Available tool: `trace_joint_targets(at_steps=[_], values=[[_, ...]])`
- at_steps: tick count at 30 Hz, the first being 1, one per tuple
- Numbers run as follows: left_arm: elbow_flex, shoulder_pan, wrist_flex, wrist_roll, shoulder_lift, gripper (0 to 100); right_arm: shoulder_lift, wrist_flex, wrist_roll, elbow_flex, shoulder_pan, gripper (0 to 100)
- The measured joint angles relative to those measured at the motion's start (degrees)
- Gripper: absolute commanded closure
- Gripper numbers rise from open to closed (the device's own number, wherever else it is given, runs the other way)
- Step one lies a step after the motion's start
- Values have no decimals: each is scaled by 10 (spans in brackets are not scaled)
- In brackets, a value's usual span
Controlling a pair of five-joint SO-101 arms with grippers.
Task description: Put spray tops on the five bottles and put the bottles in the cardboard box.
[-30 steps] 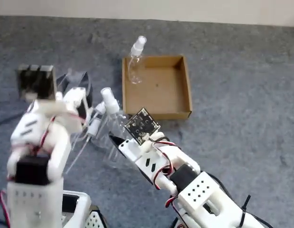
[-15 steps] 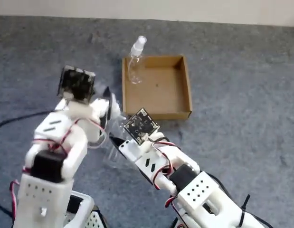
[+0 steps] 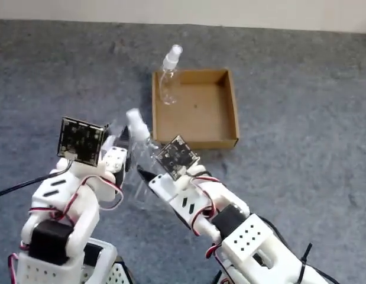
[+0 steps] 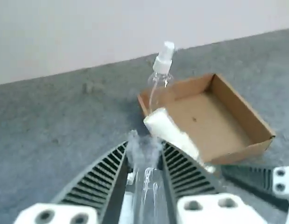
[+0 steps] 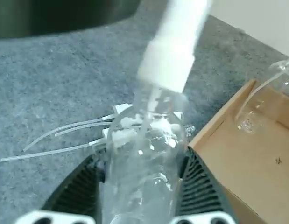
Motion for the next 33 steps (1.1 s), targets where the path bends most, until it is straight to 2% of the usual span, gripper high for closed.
trace_joint_targets(at_steps=[4,8,11,15,21,27,33], values=[[-4,-47,44,0,-43,940,0,0,0,0,66,995],[33,-54,46,0,-91,940,0,0,0,-26,103,995],[87,-54,38,-1,-104,912,21,5,0,-81,104,995],[138,-5,18,-11,-103,816,110,71,-32,-211,104,995],[142,33,13,-29,-112,796,245,167,-84,-403,90,995],[149,34,0,-29,-111,796,260,220,-88,-437,34,995],[201,31,-65,-31,-110,800,239,294,-77,-438,29,995]])
